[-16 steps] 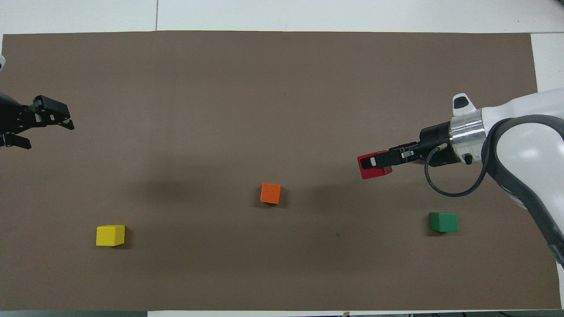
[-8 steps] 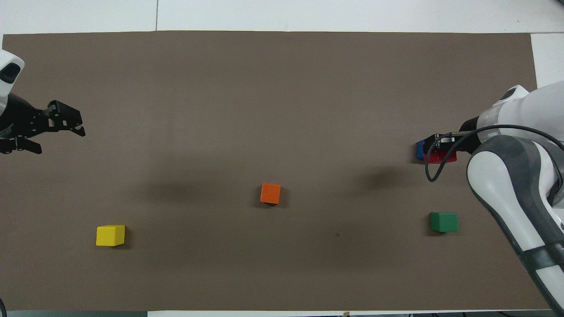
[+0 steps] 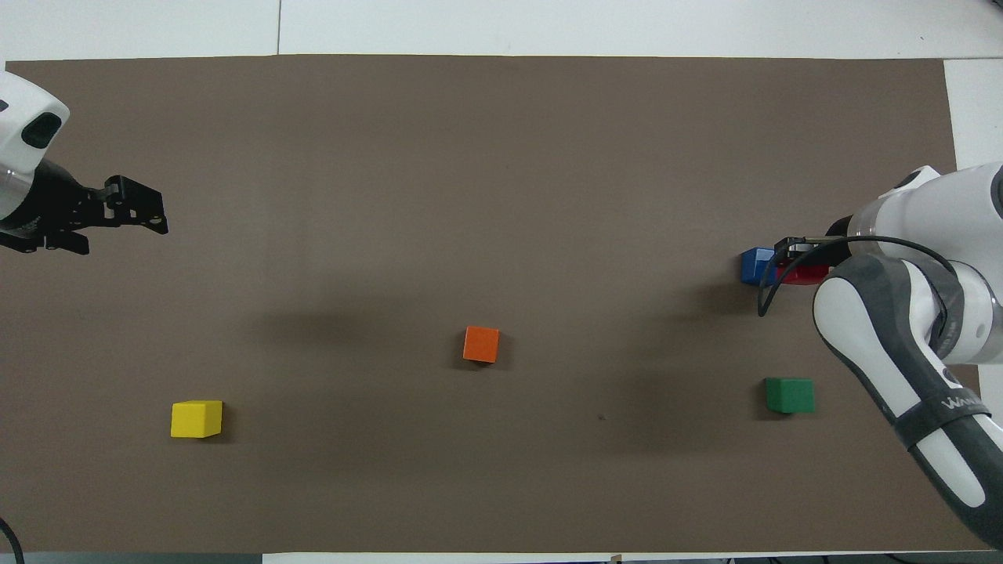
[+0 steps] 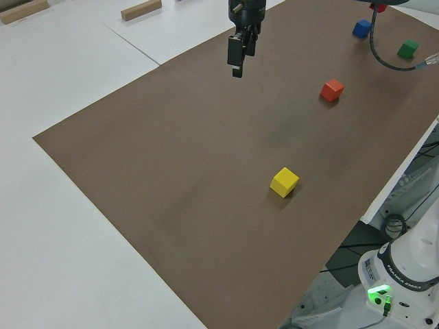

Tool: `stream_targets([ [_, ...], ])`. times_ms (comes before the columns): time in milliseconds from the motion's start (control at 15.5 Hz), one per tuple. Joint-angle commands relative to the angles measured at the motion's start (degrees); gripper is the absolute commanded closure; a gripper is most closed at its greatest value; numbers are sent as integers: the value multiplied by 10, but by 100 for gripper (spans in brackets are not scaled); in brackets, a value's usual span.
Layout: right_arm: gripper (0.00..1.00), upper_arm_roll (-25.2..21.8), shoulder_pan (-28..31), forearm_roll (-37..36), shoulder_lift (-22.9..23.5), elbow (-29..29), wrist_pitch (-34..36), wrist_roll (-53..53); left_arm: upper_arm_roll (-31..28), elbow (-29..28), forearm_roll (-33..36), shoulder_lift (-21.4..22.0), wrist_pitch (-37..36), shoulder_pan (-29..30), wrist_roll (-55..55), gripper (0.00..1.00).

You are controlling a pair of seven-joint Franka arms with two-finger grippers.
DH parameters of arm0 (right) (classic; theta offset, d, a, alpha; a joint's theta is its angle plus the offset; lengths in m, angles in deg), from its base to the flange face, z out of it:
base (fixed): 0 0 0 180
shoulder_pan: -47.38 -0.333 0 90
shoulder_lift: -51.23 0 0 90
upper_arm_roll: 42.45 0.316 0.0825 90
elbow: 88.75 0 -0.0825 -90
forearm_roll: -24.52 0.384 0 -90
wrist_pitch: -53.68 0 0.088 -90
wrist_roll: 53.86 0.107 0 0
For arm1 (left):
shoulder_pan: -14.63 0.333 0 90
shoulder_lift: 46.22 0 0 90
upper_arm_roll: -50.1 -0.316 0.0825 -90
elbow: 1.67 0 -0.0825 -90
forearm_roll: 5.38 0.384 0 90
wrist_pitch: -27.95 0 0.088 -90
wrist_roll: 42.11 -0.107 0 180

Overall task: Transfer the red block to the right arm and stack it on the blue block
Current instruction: 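Lower the red cube onto the blue cube and open the right gripper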

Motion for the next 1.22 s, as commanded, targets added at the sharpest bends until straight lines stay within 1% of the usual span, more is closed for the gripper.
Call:
stream_targets([
  [0,100,7,2,-15,4,-6,-10,44,-5,-18,13,8,23,-5,-29,0],
  [129,100,7,2,-18,15,-6,-25,45,-6,-19,14,2,64,-5,-92,0],
  [258,100,7,2,-37,16,-6,-34,47,-6,-19,17,-7,74,-6,-92,0],
  [451,100,8,0,-39,19,-7,-36,59,-6,-24,17,-11,79,-12,-97,0],
  [644,100,9,-3,-39,30,-7,-47,72,-6,-26,16,-10,64,-17,-91,0],
  [966,100,8,-12,-39,30,-10,-54,75,-10,-25,17,-2,49,-18,-93,0],
  [1159,100,8,-13,-39,30,-9,-54,81,-13,-18,17,0,7,-17,-92,0],
])
